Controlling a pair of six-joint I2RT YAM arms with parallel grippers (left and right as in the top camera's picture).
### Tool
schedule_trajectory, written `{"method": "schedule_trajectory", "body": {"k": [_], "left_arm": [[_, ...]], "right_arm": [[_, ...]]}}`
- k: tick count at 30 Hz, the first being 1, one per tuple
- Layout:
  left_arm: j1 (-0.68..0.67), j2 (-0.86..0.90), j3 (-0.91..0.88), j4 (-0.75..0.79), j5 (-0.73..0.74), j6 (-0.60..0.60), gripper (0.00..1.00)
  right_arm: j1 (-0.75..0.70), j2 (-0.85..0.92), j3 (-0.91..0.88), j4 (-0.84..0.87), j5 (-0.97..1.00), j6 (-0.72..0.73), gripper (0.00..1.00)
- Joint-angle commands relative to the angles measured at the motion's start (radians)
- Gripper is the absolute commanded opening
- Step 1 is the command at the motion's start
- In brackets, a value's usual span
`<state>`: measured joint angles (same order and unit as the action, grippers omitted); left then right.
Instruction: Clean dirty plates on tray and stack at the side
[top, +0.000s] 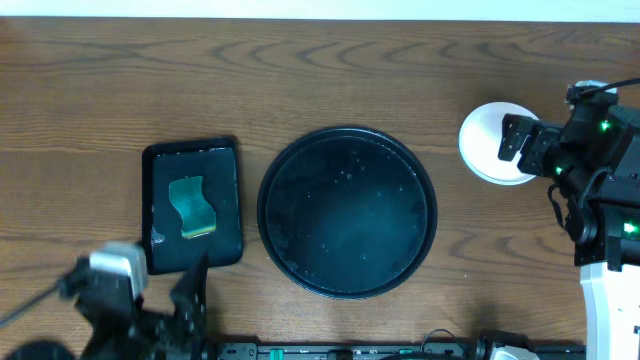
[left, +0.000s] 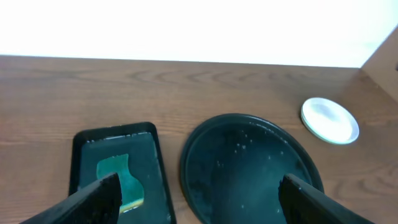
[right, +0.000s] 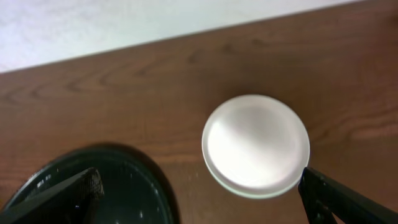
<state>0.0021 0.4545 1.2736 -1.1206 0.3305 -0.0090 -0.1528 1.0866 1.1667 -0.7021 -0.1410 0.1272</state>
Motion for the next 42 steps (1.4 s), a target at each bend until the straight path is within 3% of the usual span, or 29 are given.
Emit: {"method": "schedule_trajectory", "body": {"k": [1, 9, 32, 38, 42], "left_arm": [[-0.003, -0.050, 0.008, -0.023, -0.010, 0.069, 0.82], [-0.003, -0.056, 0.007, -0.023, -0.060, 0.069, 0.82], [-0.004, -0.056, 0.007, -0.079, -0.018, 0.024, 0.82], [-0.003, -0.056, 0.005, -0.059, 0.035, 0.000, 0.82], [-0.003, -0.056, -0.059, 0.065, -0.011, 0.001, 0.82]], "right_arm": [[0.010, 0.010, 0.004, -0.049, 0.006, -0.013, 0.99], [0.010, 0.013, 0.004, -0.117, 0.005, -0.013, 0.99], [0.010, 0.013, 0.004, -0.132, 0.005, -0.013, 0.99], [0.010, 0.013, 0.004, -0.132, 0.005, -0.013, 0.99], [0.010, 0.013, 0.004, -0.132, 0.005, -0.013, 0.99]]}}
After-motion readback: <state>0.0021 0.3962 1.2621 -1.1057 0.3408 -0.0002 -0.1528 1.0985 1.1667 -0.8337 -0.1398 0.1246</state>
